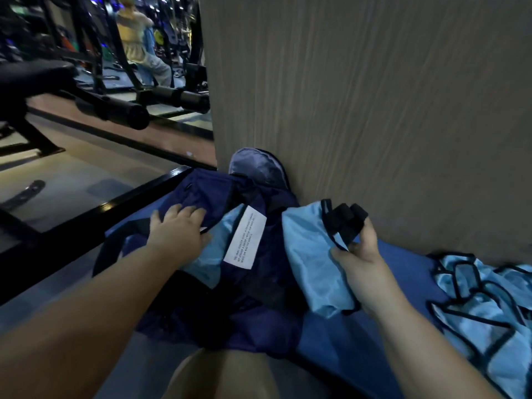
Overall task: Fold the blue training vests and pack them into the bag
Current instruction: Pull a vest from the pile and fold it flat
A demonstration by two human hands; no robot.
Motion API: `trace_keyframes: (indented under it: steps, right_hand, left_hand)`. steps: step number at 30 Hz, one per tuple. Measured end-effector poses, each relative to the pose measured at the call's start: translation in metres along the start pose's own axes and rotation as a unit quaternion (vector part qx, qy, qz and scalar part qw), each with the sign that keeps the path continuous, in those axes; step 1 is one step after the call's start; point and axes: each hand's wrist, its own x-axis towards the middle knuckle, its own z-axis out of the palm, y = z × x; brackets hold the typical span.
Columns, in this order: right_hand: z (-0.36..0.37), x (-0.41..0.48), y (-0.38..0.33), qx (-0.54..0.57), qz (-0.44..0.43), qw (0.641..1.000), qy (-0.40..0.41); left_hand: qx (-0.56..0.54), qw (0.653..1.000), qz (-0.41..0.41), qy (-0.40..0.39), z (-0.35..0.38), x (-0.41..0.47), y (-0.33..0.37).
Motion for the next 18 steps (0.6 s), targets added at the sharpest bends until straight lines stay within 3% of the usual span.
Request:
trace_keyframes:
  steps: [9, 13, 18]
  right_hand:
    - [0.109, 0.039, -0.024, -0.017, -0.036, 0.999, -0.013]
    - [0.141, 0.042, -0.018, -0.07, 0.005, 0.995, -0.068]
    - [0.152, 0.045, -0.006, -0.106, 0.019, 0.993, -0.054]
  left_hand:
    - [-0.054, 0.995, 0.037, 0.074, 0.009, 0.004, -0.016]
    - [-0.067, 0.993, 0.036, 0.087, 0.011, 0.007, -0.02]
    - [-0.123, 0.987, 0.018, 0.101, 0.012, 0.013, -0.023]
